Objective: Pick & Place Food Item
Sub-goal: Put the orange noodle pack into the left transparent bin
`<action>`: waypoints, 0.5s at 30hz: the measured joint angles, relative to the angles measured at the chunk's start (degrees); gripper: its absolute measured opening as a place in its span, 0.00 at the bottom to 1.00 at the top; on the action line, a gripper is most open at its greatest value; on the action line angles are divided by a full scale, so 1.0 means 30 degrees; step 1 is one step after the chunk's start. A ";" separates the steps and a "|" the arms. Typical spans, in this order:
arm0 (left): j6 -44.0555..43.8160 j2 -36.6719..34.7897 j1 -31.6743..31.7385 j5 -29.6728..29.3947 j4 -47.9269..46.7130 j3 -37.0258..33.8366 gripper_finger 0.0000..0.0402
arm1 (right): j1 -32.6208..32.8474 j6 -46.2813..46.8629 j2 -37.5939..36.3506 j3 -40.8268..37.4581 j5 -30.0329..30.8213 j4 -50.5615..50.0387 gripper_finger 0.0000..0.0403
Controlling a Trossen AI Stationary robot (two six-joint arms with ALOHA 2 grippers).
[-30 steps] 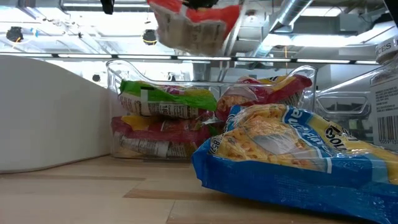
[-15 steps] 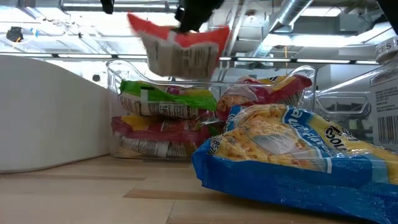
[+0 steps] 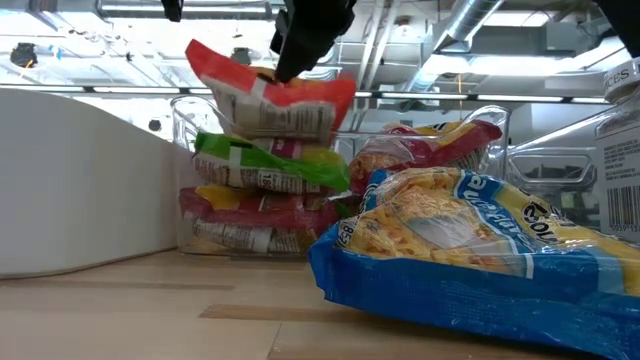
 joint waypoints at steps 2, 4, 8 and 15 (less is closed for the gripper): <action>0.0003 0.0000 0.0000 0.0007 0.0000 0.0000 0.19 | -0.0098 0.0076 -0.0009 0.0000 0.0015 -0.0119 0.00; -0.0001 0.0000 0.0000 0.0015 -0.0007 0.0000 0.19 | -0.0199 0.0103 -0.0015 0.0000 -0.0091 -0.0250 0.00; -0.0002 0.0000 0.0000 0.0022 -0.0025 0.0000 0.19 | -0.0476 0.0644 0.0066 0.0000 -0.1220 -0.0302 0.02; -0.0002 0.0000 0.0000 0.0044 -0.0044 0.0000 0.19 | -0.0624 0.1987 0.0066 0.0000 -0.0981 0.0005 0.18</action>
